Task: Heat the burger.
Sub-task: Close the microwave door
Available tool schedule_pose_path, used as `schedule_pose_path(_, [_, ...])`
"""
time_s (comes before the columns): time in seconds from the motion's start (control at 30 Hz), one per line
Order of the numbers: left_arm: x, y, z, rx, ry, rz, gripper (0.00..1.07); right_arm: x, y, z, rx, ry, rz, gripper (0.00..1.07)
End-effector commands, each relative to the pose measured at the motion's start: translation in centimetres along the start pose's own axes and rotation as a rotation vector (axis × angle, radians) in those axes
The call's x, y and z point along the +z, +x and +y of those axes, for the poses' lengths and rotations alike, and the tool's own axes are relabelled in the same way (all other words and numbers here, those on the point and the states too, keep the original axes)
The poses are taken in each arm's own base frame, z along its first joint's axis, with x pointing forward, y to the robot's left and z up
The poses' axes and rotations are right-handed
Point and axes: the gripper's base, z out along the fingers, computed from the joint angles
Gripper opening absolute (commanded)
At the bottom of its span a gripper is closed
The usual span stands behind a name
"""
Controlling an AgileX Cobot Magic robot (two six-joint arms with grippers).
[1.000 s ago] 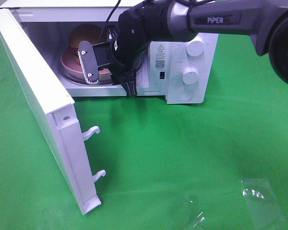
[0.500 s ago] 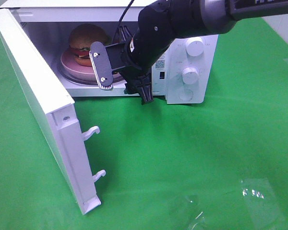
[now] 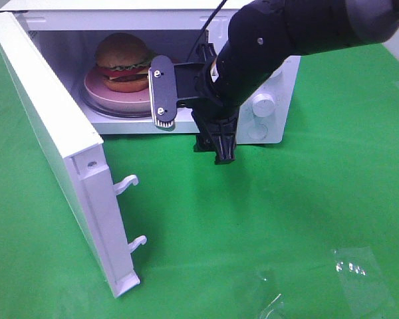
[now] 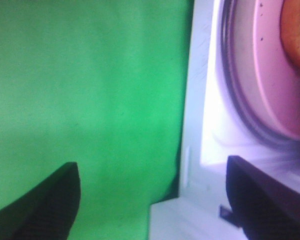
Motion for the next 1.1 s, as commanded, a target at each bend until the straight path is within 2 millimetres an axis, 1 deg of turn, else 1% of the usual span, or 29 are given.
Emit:
schedule_pose_path(0.03, [-0.1, 0.1, 0.0, -0.004, -0.004, -0.023, 1.03, -1.8, 0.6, 1.1, 0.073, -0.009, 0.004, 0.77])
schedule_pose_path(0.07, [-0.1, 0.1, 0.0, -0.004, -0.004, -0.023, 1.03, -2.6, 1.0, 1.6, 0.107, -0.013, 0.007, 0.77])
schedule_pose_path(0.17, [-0.1, 0.1, 0.0, -0.004, -0.004, -0.023, 1.03, -3.0, 1.1, 1.9, 0.131, -0.015, 0.008, 0.76])
schedule_pose_path(0.2, [-0.1, 0.1, 0.0, -0.004, -0.004, -0.023, 1.03, -3.8, 1.5, 2.6, 0.189, -0.021, 0.012, 0.77])
schedule_pose_path(0.23, [-0.1, 0.1, 0.0, -0.004, -0.004, -0.023, 1.03, -3.8, 1.5, 2.6, 0.189, -0.021, 0.012, 0.77])
schedule_pose_path(0.3, [-0.1, 0.1, 0.0, -0.004, -0.004, -0.023, 1.03, -5.2, 2.2, 3.8, 0.323, -0.029, 0.020, 0.77])
schedule_pose_path(0.4, [-0.1, 0.1, 0.0, -0.004, -0.004, -0.023, 1.03, -5.6, 2.3, 4.2, 0.360, -0.029, 0.021, 0.77])
schedule_pose_path(0.43, [-0.1, 0.1, 0.0, -0.004, -0.004, -0.023, 1.03, -6.4, 2.6, 4.7, 0.438, -0.028, 0.022, 0.77])
schedule_pose_path(0.47, [-0.1, 0.1, 0.0, -0.004, -0.004, -0.023, 1.03, -6.4, 2.6, 4.7, 0.438, -0.028, 0.022, 0.77])
schedule_pose_path(0.53, [-0.1, 0.1, 0.0, -0.004, -0.004, -0.023, 1.03, -7.8, 3.3, 6.0, 0.589, -0.030, 0.027, 0.77])
schedule_pose_path(0.57, [-0.1, 0.1, 0.0, -0.004, -0.004, -0.023, 1.03, -7.8, 3.3, 6.0, 0.589, -0.030, 0.027, 0.77])
schedule_pose_path(0.6, [-0.1, 0.1, 0.0, -0.004, -0.004, -0.023, 1.03, -8.5, 3.6, 6.5, 0.660, -0.030, 0.031, 0.77])
schedule_pose_path(0.7, [-0.1, 0.1, 0.0, -0.004, -0.004, -0.023, 1.03, -9.0, 3.8, 6.8, 0.689, -0.033, 0.038, 0.76])
schedule_pose_path(0.73, [-0.1, 0.1, 0.0, -0.004, -0.004, -0.023, 1.03, -9.8, 4.1, 7.3, 0.767, -0.036, 0.050, 0.76])
schedule_pose_path(0.77, [-0.1, 0.1, 0.0, -0.004, -0.004, -0.023, 1.03, -9.8, 4.1, 7.3, 0.767, -0.036, 0.050, 0.76])
schedule_pose_path(0.83, [-0.1, 0.1, 0.0, -0.004, -0.004, -0.023, 1.03, -11.4, 4.8, 8.2, 0.896, -0.050, 0.096, 0.76])
schedule_pose_path(0.87, [-0.1, 0.1, 0.0, -0.004, -0.004, -0.023, 1.03, -11.4, 4.8, 8.2, 0.896, -0.050, 0.096, 0.76])
schedule_pose_path(0.9, [-0.1, 0.1, 0.0, -0.004, -0.004, -0.023, 1.03, -12.3, 5.1, 8.5, 0.943, -0.058, 0.128, 0.76])
schedule_pose_path(1.0, [-0.1, 0.1, 0.0, -0.004, -0.004, -0.023, 1.03, -12.8, 5.3, 8.6, 0.966, -0.064, 0.148, 0.76])
schedule_pose_path(1.07, [-0.1, 0.1, 0.0, -0.004, -0.004, -0.023, 1.03, -14.3, 5.9, 9.2, 1.017, -0.085, 0.219, 0.76])
schedule_pose_path(1.1, [-0.1, 0.1, 0.0, -0.004, -0.004, -0.023, 1.03, -14.3, 5.9, 9.2, 1.017, -0.085, 0.219, 0.76])
